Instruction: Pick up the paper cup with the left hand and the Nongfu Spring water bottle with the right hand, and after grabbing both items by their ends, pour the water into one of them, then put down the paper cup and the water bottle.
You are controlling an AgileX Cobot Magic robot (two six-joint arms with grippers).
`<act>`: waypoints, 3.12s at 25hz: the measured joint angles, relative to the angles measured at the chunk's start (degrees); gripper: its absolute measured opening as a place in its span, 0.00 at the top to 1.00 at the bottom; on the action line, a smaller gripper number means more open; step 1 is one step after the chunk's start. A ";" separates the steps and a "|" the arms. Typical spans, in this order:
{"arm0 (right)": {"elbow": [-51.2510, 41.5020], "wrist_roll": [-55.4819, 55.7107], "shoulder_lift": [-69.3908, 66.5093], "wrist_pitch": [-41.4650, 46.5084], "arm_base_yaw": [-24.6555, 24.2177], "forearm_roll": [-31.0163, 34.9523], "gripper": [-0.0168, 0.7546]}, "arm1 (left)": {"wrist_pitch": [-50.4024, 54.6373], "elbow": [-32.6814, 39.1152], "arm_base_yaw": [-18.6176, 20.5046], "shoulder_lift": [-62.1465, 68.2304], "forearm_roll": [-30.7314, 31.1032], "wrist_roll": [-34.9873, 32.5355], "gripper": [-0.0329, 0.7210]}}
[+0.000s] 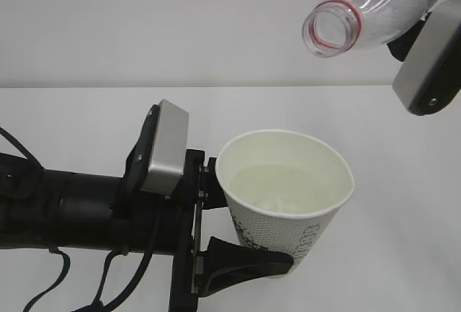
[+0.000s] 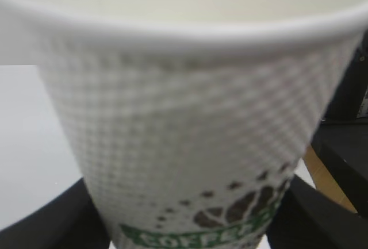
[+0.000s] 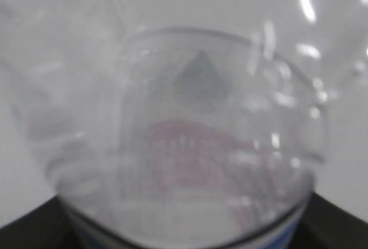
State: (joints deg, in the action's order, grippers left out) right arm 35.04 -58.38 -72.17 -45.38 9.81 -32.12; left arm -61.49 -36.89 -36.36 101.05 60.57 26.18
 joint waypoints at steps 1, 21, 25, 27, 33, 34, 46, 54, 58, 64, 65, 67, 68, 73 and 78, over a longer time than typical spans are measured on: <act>0.00 0.26 0.00 0.00 0.00 0.11 0.35 | 0.00 0.00 0.00 0.00 0.00 0.00 0.27; 0.00 10.50 0.00 0.00 0.00 1.72 0.35 | 0.38 0.00 0.00 0.00 0.00 0.00 0.27; 0.00 15.14 0.00 0.00 0.00 2.16 0.35 | 0.38 0.00 0.00 0.00 0.00 0.00 0.27; 0.00 17.92 0.00 0.00 0.00 2.29 0.35 | 0.38 0.00 0.00 0.00 0.00 0.00 0.27; 0.00 25.13 0.00 0.10 0.00 2.52 0.35 | 0.38 0.00 0.00 0.00 0.00 0.00 0.27; 0.00 26.28 0.00 0.10 0.00 2.52 0.35 | 0.38 0.00 0.00 0.00 0.00 0.00 0.27; 0.00 38.64 0.00 0.21 0.00 2.52 0.35 | 0.38 0.00 0.00 0.00 0.00 0.00 0.27; 0.00 46.51 0.00 0.21 0.00 2.52 0.35 | 0.38 0.00 0.00 0.00 0.00 0.00 0.27; 0.00 51.06 0.00 0.21 0.00 2.52 0.35 | 0.38 0.00 0.00 0.00 0.00 0.00 0.27; 0.00 54.98 0.00 0.21 0.00 2.52 0.35 | 0.38 0.00 0.00 0.00 0.00 0.00 0.27; 0.00 55.62 0.00 0.21 0.00 2.52 0.35 | 0.38 0.00 0.00 0.00 0.00 0.00 0.27; 0.00 56.59 0.00 0.21 0.00 2.52 0.35 | 0.38 0.00 0.00 0.00 0.00 0.00 0.27; 0.00 56.83 0.00 0.21 0.00 2.52 0.35 | 0.38 0.00 0.00 0.00 0.00 0.00 0.27; 0.00 57.31 0.00 0.89 0.00 5.21 0.35 | 0.38 0.00 0.00 0.00 0.00 0.00 0.27; 0.00 57.42 0.00 4.42 0.00 12.63 0.35 | 0.48 0.00 0.00 0.00 0.00 0.00 0.27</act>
State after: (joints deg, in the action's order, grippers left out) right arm 35.04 -0.96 -72.17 -40.95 9.81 -19.50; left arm -61.02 -36.89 -36.36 101.05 60.57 26.18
